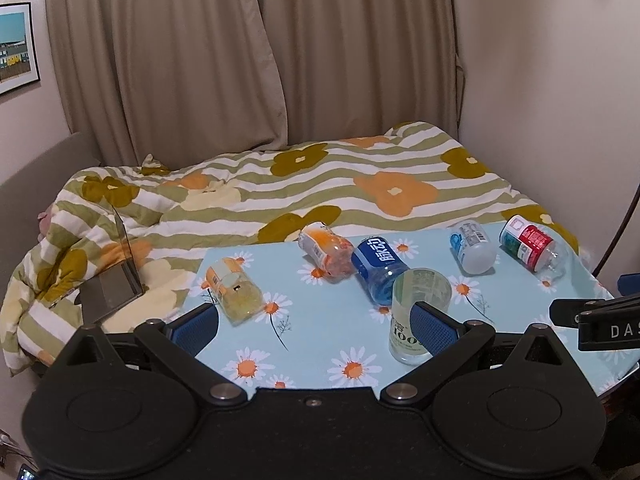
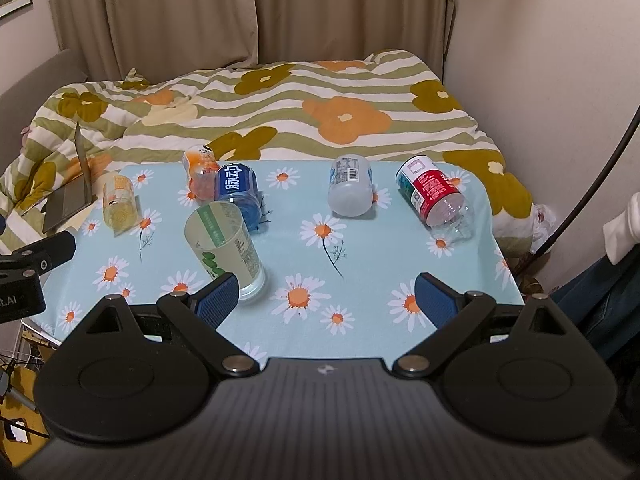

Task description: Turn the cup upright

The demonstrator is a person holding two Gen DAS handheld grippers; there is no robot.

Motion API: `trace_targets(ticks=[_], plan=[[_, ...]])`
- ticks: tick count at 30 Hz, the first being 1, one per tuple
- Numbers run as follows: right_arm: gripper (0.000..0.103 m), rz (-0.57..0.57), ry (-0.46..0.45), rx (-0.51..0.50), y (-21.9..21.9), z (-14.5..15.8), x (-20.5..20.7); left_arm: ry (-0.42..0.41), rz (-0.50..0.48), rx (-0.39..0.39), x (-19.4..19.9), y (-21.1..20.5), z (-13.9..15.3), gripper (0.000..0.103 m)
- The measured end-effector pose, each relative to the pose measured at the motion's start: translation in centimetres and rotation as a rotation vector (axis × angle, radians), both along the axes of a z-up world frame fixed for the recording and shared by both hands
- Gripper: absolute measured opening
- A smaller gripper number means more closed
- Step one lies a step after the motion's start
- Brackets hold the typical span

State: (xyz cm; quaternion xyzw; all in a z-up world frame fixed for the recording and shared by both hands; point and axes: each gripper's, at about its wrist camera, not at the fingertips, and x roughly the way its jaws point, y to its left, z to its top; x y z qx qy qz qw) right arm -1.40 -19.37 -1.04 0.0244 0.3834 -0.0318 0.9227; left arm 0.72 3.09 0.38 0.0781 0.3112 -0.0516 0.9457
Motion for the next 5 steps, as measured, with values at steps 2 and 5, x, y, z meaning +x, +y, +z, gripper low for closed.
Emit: trace_targets(ticks=[2, 5], plan=[[0.103, 0.002, 0.004, 0.001, 0.12, -0.17, 0.01, -0.003, -0.006, -0.004, -0.03, 0.08, 0.00, 0.103], [0.103, 0.019, 0.011, 0.011, 0.44, -0.61, 0.05, -0.008, -0.004, -0.003, 0.05, 0.15, 0.04, 0.103]])
